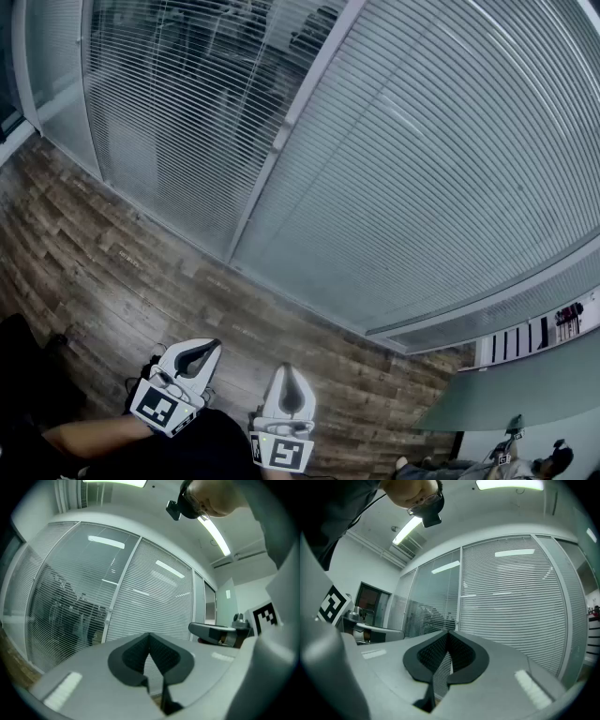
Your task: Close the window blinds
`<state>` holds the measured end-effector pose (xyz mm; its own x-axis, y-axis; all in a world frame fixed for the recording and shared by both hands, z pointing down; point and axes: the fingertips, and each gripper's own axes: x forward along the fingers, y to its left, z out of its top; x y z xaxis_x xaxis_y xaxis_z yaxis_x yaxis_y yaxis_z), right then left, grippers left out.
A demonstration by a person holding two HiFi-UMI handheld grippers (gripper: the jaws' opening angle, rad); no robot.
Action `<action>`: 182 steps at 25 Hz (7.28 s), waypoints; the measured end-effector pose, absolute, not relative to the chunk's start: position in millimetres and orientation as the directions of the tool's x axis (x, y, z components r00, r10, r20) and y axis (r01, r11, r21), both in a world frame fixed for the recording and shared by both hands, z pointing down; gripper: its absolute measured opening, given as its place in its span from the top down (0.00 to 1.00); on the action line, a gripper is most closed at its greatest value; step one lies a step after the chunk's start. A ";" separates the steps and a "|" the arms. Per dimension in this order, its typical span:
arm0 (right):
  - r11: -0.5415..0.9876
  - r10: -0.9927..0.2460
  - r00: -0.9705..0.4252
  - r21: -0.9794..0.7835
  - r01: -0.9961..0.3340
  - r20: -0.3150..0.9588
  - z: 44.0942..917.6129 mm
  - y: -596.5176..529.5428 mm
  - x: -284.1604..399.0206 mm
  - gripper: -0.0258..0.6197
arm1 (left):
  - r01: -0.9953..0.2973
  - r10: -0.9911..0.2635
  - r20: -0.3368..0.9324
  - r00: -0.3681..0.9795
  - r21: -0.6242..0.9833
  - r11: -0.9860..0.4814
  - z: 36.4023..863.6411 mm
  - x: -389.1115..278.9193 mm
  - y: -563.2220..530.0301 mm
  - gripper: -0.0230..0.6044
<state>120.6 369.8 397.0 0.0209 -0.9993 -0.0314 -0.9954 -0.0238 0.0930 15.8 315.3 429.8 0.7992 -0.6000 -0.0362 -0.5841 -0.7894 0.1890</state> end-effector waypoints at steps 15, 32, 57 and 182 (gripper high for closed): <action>0.012 -0.999 -0.012 0.005 -1.000 -0.030 402.2 367.9 132.2 0.96 | -0.597 -0.610 -0.059 0.790 0.148 -0.788 422.7 23.8 319.6 0.96; 0.071 -0.997 -0.074 0.092 -0.993 -0.020 419.4 358.9 120.8 0.96 | -0.620 -0.632 -0.019 0.775 0.171 -0.766 444.7 28.8 315.7 0.96; -0.100 -0.985 0.118 0.135 -0.986 0.127 424.1 128.8 174.7 0.96 | -0.594 -0.614 -0.014 0.789 0.235 -0.769 434.7 46.2 70.2 0.96; -0.029 -0.988 0.118 0.628 -0.778 0.101 389.6 -157.9 196.7 0.70 | -0.654 -0.676 -0.002 0.737 0.253 -0.713 426.9 20.0 -95.0 0.96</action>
<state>196.7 -157.9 389.6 0.1179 -0.9879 0.1007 -0.7775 -0.0288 0.6282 20.0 -95.0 426.9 0.7367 -0.6763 -0.0020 -0.6539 -0.7131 0.2528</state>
